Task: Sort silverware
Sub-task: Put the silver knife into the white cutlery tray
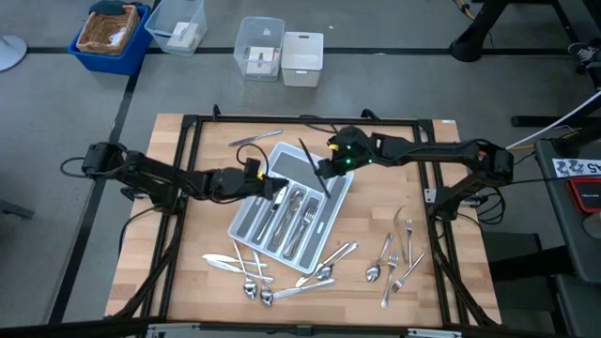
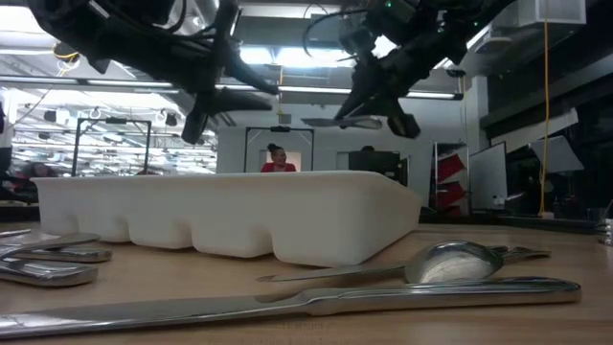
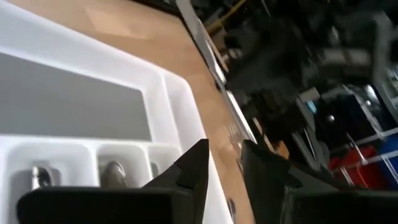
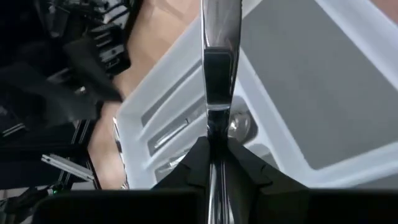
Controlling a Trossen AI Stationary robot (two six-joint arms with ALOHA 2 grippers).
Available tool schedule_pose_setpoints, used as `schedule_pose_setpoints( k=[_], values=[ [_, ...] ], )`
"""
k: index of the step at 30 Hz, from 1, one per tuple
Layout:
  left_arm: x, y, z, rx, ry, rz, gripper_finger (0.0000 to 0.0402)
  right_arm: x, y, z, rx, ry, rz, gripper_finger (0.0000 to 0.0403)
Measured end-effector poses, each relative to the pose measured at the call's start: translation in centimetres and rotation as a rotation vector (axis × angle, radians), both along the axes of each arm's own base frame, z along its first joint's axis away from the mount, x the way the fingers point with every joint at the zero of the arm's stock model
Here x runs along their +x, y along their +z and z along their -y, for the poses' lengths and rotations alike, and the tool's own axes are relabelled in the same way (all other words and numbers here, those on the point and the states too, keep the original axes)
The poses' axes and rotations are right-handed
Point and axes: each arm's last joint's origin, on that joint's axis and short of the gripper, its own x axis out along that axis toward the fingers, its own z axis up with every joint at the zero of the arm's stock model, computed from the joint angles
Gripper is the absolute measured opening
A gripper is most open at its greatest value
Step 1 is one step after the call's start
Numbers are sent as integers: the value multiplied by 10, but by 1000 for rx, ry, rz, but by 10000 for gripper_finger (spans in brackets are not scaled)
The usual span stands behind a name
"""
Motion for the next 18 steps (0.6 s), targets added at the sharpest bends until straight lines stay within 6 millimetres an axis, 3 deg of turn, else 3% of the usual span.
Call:
schedule_pose_setpoints(
  k=[10, 18],
  values=[
    [-1, 0, -21, -83, 100, 34, 148, 6, 0, -21, -96, -80, -24, 35],
    [4, 1, -24, -114, 111, 108, 159, 7, 0, -30, -144, -147, -32, 35]
  ],
)
